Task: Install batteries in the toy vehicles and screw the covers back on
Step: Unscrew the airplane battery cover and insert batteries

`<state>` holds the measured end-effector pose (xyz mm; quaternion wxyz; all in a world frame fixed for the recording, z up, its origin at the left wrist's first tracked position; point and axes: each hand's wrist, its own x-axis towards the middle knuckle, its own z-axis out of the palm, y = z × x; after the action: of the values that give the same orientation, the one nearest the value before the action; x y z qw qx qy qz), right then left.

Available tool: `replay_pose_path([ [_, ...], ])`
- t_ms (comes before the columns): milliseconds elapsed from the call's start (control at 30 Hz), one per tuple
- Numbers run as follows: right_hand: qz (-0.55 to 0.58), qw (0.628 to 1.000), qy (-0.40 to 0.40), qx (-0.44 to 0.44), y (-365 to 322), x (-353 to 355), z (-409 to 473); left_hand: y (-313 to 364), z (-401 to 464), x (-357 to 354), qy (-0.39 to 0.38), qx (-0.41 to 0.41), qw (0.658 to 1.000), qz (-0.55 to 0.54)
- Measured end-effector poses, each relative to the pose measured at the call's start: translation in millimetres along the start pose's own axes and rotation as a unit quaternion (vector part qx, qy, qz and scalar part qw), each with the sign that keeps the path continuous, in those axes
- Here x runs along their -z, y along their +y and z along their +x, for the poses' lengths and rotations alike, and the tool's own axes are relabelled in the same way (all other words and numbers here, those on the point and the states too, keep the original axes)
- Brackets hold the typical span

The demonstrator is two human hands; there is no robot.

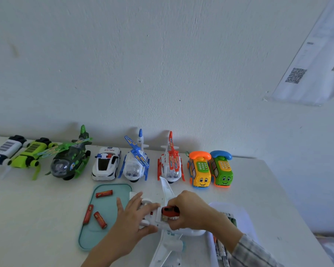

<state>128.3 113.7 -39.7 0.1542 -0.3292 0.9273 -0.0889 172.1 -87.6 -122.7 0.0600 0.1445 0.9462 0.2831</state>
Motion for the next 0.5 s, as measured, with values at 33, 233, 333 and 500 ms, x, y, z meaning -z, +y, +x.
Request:
replay_pose_path([
  [33, 0.039, 0.999, 0.016, -0.003, 1.6, -0.3, -2.6, 0.1, 0.2, 0.6, 0.002, -0.001, 1.0, -0.005],
  [233, 0.21, 0.949, 0.177, -0.155, 38.1, 14.8, -42.8, -1.5, -1.2, 3.3, 0.007, 0.003, 1.0, -0.024],
  [333, 0.269, 0.888, 0.221, -0.3, 66.4, 8.4, -71.7, 0.5, -2.3, 4.8, 0.004, 0.007, 1.0, -0.024],
  [500, 0.275, 0.849, 0.17, -0.417, 87.7, -17.0, -96.6, 2.3, -1.4, 4.6, 0.007, 0.001, 1.0, -0.018],
])
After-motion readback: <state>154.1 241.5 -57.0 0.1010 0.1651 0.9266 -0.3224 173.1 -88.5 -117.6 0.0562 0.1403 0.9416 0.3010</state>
